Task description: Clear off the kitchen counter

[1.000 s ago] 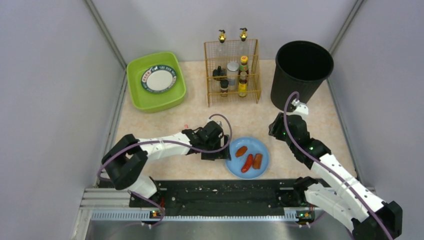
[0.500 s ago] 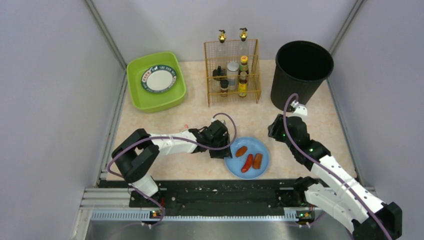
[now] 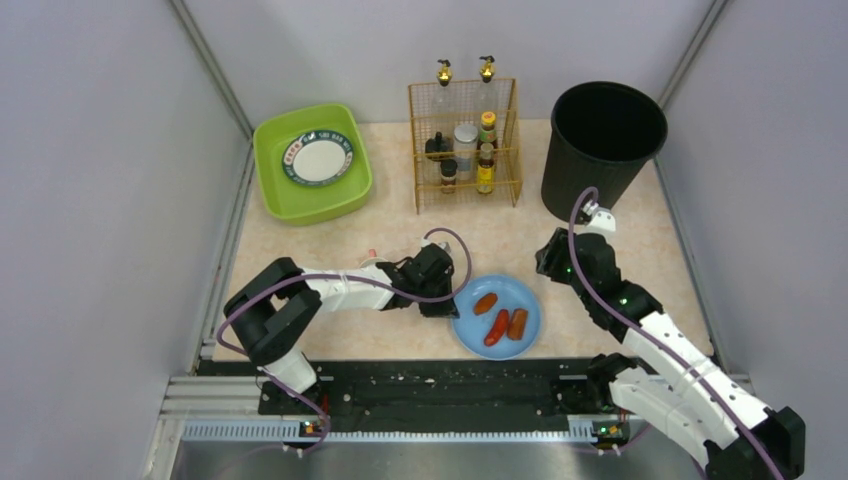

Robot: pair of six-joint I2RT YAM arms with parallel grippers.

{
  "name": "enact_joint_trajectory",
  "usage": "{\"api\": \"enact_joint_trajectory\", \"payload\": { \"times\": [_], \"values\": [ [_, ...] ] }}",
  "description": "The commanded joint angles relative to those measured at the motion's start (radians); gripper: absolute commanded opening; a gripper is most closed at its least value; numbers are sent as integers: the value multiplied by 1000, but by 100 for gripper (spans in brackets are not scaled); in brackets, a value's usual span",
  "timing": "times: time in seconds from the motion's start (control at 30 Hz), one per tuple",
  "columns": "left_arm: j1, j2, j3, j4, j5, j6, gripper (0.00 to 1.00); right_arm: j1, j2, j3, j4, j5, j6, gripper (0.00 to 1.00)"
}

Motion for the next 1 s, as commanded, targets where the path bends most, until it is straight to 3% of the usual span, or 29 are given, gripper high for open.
{"api": "enact_joint_trajectory", "payload": {
  "times": [0.0,0.43,0.97],
  "values": [
    [-4,23,-27,-13,-27,31,0,10,-28,2,10,11,-11,49],
    [33,-111,-38,-16,27,80,0,10,-29,113,-39,45,-59,50],
    [206,-291,175,-222,111,168,0,11,-11,326,-220,185,-73,52]
  ]
}}
